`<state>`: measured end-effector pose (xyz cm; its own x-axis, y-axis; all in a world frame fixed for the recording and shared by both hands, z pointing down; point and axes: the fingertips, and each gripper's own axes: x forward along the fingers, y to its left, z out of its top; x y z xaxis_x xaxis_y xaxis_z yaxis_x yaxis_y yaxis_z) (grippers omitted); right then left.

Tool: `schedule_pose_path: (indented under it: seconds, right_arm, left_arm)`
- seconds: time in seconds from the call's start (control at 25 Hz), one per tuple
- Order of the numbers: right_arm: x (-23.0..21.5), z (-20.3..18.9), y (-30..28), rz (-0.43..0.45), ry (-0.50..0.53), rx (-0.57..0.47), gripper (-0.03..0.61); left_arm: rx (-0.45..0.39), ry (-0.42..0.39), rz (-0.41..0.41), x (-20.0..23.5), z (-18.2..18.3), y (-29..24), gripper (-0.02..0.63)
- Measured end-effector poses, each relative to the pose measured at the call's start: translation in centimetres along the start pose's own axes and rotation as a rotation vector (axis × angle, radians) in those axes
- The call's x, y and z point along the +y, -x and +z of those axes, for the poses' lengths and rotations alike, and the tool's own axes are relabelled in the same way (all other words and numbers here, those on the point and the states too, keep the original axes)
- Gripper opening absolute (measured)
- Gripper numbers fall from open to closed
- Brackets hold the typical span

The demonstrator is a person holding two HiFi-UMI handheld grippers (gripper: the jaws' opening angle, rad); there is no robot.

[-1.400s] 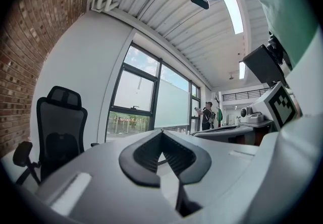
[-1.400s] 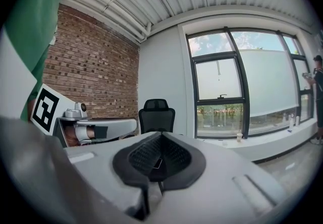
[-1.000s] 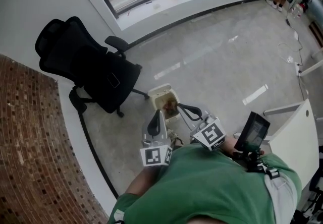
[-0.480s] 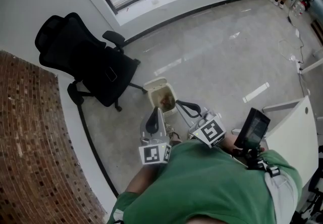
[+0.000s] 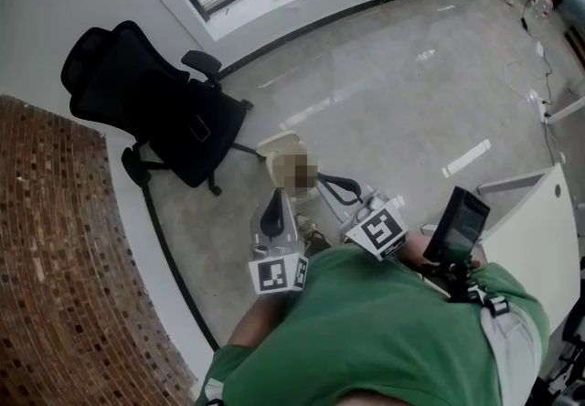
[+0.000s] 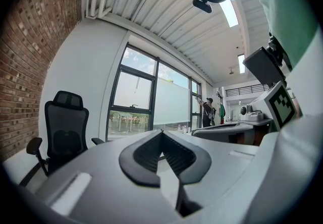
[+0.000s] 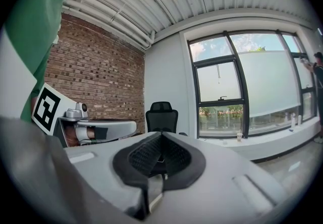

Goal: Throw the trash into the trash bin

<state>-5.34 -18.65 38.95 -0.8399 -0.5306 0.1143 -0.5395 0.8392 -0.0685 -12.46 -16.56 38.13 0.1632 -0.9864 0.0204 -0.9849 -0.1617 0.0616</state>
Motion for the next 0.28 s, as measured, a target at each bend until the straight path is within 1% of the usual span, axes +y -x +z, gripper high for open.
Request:
schedule_pose_path:
  seconds: [0.28]
  right_arm:
    - [-0.30, -0.34, 0.43, 0.002, 0.021, -0.005, 0.003]
  left_arm:
    - [-0.006, -0.005, 0.011, -0.33, -0.29, -0.01, 0.006]
